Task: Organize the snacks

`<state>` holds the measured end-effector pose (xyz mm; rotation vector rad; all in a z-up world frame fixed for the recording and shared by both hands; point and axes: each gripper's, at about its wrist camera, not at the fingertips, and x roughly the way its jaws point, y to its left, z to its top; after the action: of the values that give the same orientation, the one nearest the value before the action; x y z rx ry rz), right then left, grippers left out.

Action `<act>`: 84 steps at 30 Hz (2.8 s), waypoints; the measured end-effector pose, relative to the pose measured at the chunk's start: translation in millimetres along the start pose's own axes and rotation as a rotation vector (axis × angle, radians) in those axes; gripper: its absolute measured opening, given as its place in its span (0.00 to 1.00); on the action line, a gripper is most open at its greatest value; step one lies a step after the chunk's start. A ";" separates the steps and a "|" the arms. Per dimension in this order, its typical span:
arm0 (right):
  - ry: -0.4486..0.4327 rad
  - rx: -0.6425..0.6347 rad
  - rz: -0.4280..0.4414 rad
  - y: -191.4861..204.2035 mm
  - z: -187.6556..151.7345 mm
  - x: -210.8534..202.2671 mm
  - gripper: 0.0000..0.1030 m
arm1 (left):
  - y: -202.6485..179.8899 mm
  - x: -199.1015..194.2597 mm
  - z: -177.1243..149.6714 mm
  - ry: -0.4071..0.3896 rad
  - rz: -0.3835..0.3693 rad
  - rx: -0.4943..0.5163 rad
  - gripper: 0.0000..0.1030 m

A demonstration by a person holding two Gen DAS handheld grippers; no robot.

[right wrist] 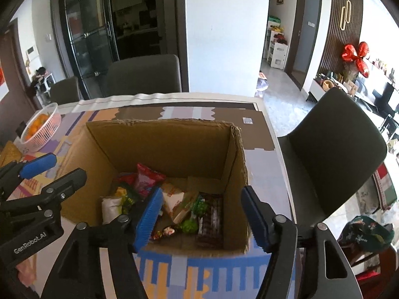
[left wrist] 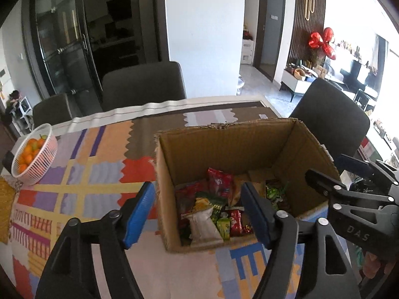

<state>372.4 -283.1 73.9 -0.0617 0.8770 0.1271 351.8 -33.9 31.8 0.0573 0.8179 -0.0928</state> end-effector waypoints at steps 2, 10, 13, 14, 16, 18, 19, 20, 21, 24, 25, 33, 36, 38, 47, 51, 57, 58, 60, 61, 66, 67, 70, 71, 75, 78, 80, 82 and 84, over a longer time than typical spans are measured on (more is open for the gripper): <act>-0.028 0.002 -0.007 1.1 -6.0 -13.8 0.69 | 0.5 -10.7 -5.0 -0.019 0.018 0.000 0.76; -0.151 -0.014 -0.051 7.6 -35.8 -67.5 0.82 | 0.9 -61.9 -35.9 -0.123 0.063 0.006 0.88; -0.194 -0.018 -0.058 11.1 -51.2 -87.7 0.84 | -0.2 -81.6 -50.0 -0.157 0.061 -0.004 0.95; -0.204 -0.016 -0.058 11.5 -55.3 -93.1 0.85 | -0.4 -87.4 -55.1 -0.164 0.058 -0.008 0.96; -0.223 -0.011 -0.055 13.6 -66.0 -105.6 0.87 | -1.1 -99.8 -66.0 -0.184 0.052 -0.013 0.97; -0.241 -0.003 -0.046 15.7 -78.4 -117.0 0.87 | -2.4 -112.6 -78.6 -0.199 0.051 -0.013 0.98; -0.245 0.001 -0.042 16.3 -84.3 -121.2 0.87 | -3.5 -118.2 -84.3 -0.207 0.052 -0.013 0.99; -0.250 0.007 -0.037 16.6 -92.2 -127.0 0.87 | -4.0 -124.6 -92.0 -0.218 0.055 -0.015 0.99; -0.255 0.012 -0.035 16.4 -97.9 -131.2 0.87 | -4.9 -129.7 -98.0 -0.226 0.056 -0.013 1.00; -0.270 0.024 -0.042 16.9 -116.3 -144.0 0.88 | -7.9 -144.0 -113.6 -0.242 0.067 -0.008 1.00; -0.274 0.027 -0.046 17.3 -122.2 -148.5 0.88 | -8.5 -149.7 -119.5 -0.248 0.071 -0.011 1.00; -0.330 0.019 -0.079 19.3 -157.5 -189.5 0.88 | -16.1 -188.5 -148.8 -0.302 0.062 0.000 1.00; -0.352 0.029 -0.080 19.2 -168.8 -204.7 0.88 | -19.5 -200.2 -155.5 -0.320 0.047 0.002 1.00; -0.362 0.037 -0.074 18.7 -174.7 -213.6 0.88 | -20.5 -207.4 -160.1 -0.324 0.029 -0.003 1.00; -0.390 0.021 -0.084 26.3 -193.3 -240.1 0.88 | -21.1 -230.9 -174.5 -0.353 -0.004 -0.015 1.00; -0.403 0.017 -0.070 30.3 -195.9 -245.2 0.88 | -19.9 -238.3 -177.6 -0.374 -0.019 -0.015 1.00; -0.423 -0.004 -0.092 34.4 -197.1 -250.5 0.88 | -17.5 -243.1 -180.1 -0.394 -0.001 -0.018 1.00; -0.427 -0.005 -0.095 35.5 -196.9 -251.2 0.88 | -17.5 -242.8 -180.1 -0.394 0.000 -0.018 1.00; -0.434 -0.012 -0.099 36.7 -197.0 -252.5 0.88 | -17.7 -243.8 -180.2 -0.396 -0.008 -0.018 1.00; -0.435 -0.014 -0.098 37.2 -196.8 -252.9 0.88 | -16.8 -244.3 -180.5 -0.396 -0.014 -0.020 1.00; -0.435 -0.012 -0.078 37.4 -196.3 -253.5 0.88 | -16.5 -246.1 -179.3 -0.404 -0.022 -0.025 1.00; -0.435 -0.011 -0.076 37.4 -196.2 -253.6 0.88 | -16.4 -246.2 -179.2 -0.405 -0.019 -0.025 1.00; -0.434 -0.011 -0.076 37.3 -196.4 -253.4 0.88 | -16.0 -244.8 -178.4 -0.404 -0.018 -0.026 1.00; -0.434 -0.010 -0.075 37.1 -196.4 -253.3 0.88 | -15.9 -244.0 -178.4 -0.402 -0.018 -0.026 1.00; -0.430 -0.012 -0.074 36.8 -196.2 -254.0 0.88 | -15.5 -241.1 -177.6 -0.392 -0.019 -0.031 1.00; -0.429 -0.012 -0.075 36.6 -196.5 -254.2 0.88 | -15.3 -241.5 -177.8 -0.392 -0.017 -0.031 1.00; -0.429 -0.011 -0.074 36.5 -196.3 -254.1 0.88 | -15.0 -241.0 -178.0 -0.391 -0.019 -0.031 1.00; -0.429 -0.012 -0.076 36.6 -196.5 -254.1 0.88 | -15.1 -240.5 -178.1 -0.392 -0.017 -0.031 1.00; -0.429 -0.013 -0.075 36.6 -196.3 -254.1 0.88 | -15.2 -239.8 -178.2 -0.390 -0.017 -0.031 1.00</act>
<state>57.0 -289.5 144.1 -0.0762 0.4452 0.0713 57.8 -19.0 85.2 0.0024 0.4297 -0.1030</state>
